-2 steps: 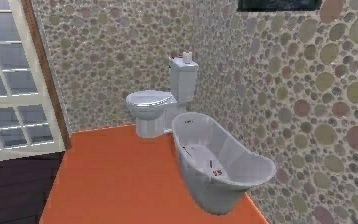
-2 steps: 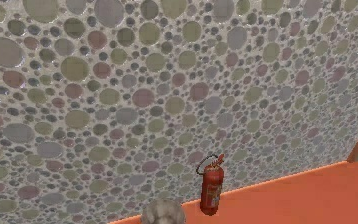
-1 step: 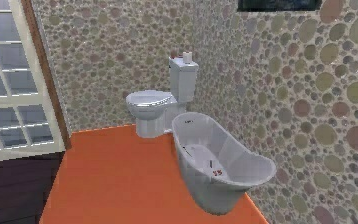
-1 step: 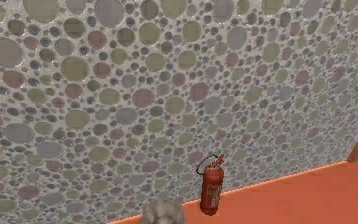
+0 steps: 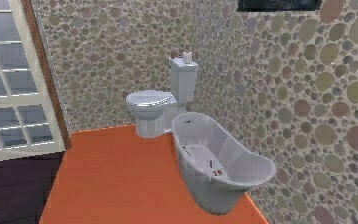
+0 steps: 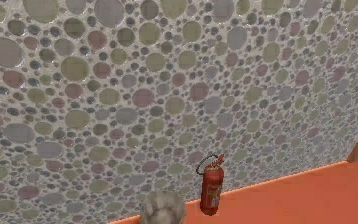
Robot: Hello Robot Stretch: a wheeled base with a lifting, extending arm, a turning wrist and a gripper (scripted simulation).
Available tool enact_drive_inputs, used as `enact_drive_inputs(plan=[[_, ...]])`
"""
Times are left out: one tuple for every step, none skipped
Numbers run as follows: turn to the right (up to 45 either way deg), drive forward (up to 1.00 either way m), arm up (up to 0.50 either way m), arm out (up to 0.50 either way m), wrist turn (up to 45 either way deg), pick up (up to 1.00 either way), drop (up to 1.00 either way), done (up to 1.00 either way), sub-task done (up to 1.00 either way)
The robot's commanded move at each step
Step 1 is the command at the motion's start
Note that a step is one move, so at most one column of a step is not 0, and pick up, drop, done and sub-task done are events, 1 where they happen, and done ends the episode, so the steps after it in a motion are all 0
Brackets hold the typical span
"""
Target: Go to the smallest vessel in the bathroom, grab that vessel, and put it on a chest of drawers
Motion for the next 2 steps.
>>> enact_drive_inputs(plan=[[0.0, 0.00, 0.50, 0.00, 0.0, 0.00, 0.00, 0.00, 0.00], [0.0, 0.00, 0.36, 0.00, 0.0, 0.00, 0.00, 0.00, 0.00]])
